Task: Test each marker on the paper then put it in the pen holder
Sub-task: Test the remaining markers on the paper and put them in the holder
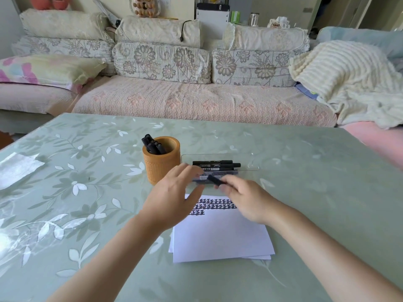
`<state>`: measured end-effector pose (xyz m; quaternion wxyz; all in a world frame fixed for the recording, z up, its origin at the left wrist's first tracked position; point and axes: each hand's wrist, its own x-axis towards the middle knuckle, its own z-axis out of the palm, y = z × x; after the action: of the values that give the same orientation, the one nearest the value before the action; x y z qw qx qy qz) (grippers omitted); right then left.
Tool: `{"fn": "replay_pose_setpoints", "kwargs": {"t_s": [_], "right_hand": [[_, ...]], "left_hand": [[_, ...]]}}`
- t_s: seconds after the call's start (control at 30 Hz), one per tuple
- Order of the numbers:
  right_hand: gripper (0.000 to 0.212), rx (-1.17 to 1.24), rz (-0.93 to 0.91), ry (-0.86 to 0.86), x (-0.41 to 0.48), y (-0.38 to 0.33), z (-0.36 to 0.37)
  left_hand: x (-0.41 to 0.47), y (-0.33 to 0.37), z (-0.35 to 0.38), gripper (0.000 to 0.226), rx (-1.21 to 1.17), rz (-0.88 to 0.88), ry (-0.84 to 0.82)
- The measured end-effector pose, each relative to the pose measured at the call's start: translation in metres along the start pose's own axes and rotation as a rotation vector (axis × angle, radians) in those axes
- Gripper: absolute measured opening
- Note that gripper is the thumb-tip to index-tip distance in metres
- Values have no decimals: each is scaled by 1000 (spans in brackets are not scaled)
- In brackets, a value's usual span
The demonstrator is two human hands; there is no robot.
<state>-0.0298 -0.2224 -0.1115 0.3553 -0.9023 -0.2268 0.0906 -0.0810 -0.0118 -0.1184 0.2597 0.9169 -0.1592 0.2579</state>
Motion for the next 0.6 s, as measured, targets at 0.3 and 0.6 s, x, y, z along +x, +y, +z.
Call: {"fn": "replay_pose_setpoints", "kwargs": {"t_s": [0.3,0.6], "right_hand": [[21,-197,-86,-174,-6,-8,7],[23,-463,-263,-18,-5,-9,13]], "left_hand": [[-9,-8,7,26,82,138,-208],[-8,-16,6,38,113,127,-260]]}}
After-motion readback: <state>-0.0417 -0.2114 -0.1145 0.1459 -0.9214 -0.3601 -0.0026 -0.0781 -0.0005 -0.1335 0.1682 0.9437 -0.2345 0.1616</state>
